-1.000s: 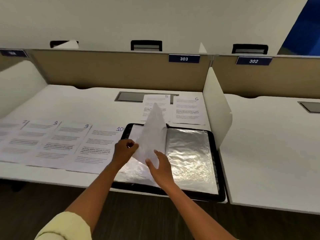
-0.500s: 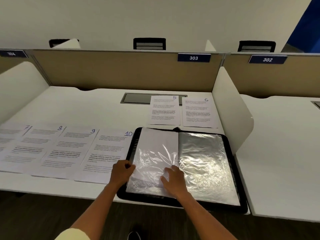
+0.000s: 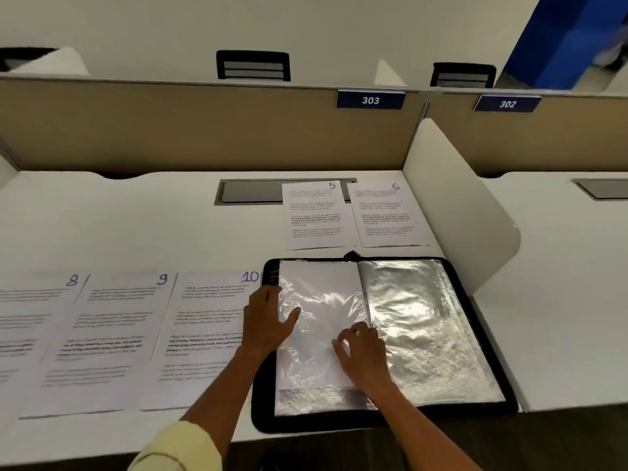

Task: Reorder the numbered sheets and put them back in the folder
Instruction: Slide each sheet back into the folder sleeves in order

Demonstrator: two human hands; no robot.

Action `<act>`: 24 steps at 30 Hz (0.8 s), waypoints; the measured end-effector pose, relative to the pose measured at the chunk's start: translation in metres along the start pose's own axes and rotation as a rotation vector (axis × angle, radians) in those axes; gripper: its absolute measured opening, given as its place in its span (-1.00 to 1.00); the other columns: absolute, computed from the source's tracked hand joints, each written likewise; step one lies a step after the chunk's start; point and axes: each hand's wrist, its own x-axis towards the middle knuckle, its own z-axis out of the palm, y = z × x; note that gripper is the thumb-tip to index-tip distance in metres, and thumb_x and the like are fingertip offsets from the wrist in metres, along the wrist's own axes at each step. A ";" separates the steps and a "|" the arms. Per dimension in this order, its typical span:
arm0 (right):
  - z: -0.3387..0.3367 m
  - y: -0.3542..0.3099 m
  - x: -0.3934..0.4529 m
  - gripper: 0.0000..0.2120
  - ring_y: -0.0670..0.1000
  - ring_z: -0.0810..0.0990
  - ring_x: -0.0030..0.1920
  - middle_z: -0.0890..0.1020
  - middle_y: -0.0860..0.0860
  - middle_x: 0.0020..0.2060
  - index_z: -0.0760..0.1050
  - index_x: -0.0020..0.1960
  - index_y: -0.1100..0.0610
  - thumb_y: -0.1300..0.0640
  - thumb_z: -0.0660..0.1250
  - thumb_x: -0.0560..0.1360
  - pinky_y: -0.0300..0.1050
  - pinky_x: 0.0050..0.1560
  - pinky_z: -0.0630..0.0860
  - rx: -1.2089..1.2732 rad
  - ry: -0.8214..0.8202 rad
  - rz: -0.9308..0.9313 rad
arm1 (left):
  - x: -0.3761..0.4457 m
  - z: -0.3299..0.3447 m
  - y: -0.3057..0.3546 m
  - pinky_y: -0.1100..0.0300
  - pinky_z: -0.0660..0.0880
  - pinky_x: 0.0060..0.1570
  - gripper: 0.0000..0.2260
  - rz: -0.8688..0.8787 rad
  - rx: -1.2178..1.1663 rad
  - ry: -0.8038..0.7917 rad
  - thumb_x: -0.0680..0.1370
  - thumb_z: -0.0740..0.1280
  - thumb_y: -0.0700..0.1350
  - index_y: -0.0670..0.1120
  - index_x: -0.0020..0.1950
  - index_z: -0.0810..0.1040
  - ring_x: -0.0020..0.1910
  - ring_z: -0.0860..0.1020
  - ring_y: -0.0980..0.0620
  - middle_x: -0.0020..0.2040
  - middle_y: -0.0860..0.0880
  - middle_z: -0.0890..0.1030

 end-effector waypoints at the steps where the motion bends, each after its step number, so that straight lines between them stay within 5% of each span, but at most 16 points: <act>1: 0.003 -0.001 0.001 -0.60 0.10 0.61 -0.06 0.60 0.00 -0.01 0.65 -0.01 -0.05 -0.24 0.12 0.53 0.03 -0.11 0.57 0.003 0.022 -0.011 | 0.007 0.001 -0.002 -0.10 0.45 0.19 -0.31 0.015 0.002 -0.018 0.43 0.17 0.37 -0.11 0.36 0.45 0.29 0.43 -0.14 0.31 -0.10 0.48; 5: 0.011 -0.002 0.010 -0.44 0.19 0.55 0.31 0.52 0.09 0.37 0.52 0.37 -0.05 -0.31 -0.02 0.62 0.18 0.24 0.52 0.015 -0.060 0.003 | 0.035 0.006 -0.004 -0.15 0.32 0.39 -0.28 0.067 0.025 -0.032 0.47 0.19 0.34 -0.15 0.43 0.40 0.49 0.28 -0.18 0.49 -0.18 0.35; 9: 0.009 -0.005 0.030 -0.32 0.15 0.09 0.60 0.12 0.06 0.61 0.14 0.60 -0.14 -0.40 -0.19 0.58 0.24 0.52 0.05 -0.020 -0.141 -0.002 | 0.063 0.011 -0.004 -0.20 0.15 0.49 -0.24 0.074 0.046 -0.086 0.49 0.13 0.36 -0.11 0.53 0.27 0.57 0.11 -0.14 0.58 -0.13 0.19; 13: 0.007 0.000 0.065 -0.30 0.09 -0.11 0.62 -0.08 -0.03 0.63 -0.06 0.61 -0.20 -0.45 -0.24 0.55 0.24 0.54 -0.11 -0.015 -0.146 -0.008 | 0.093 0.017 -0.005 -0.15 -0.07 0.52 -0.19 0.020 0.075 -0.165 0.48 0.02 0.41 -0.05 0.60 0.10 0.60 -0.10 -0.07 0.63 -0.06 -0.02; 16: 0.003 0.005 0.098 -0.31 0.12 -0.04 0.62 0.01 0.02 0.63 0.04 0.61 -0.16 -0.43 -0.18 0.57 0.29 0.52 -0.04 0.017 -0.106 -0.009 | 0.117 0.020 -0.003 -0.12 -0.15 0.52 -0.17 0.010 0.072 -0.180 0.47 0.00 0.42 -0.04 0.61 0.02 0.60 -0.17 -0.04 0.63 -0.04 -0.11; 24: -0.013 0.026 0.193 -0.30 0.12 -0.13 0.62 -0.09 0.01 0.64 -0.12 0.61 -0.20 -0.44 -0.16 0.54 0.27 0.54 -0.14 -0.005 -0.086 -0.050 | 0.193 0.040 0.004 -0.15 -0.18 0.52 -0.20 -0.021 0.097 -0.186 0.51 -0.01 0.40 0.00 0.62 -0.11 0.59 -0.21 -0.06 0.62 -0.04 -0.18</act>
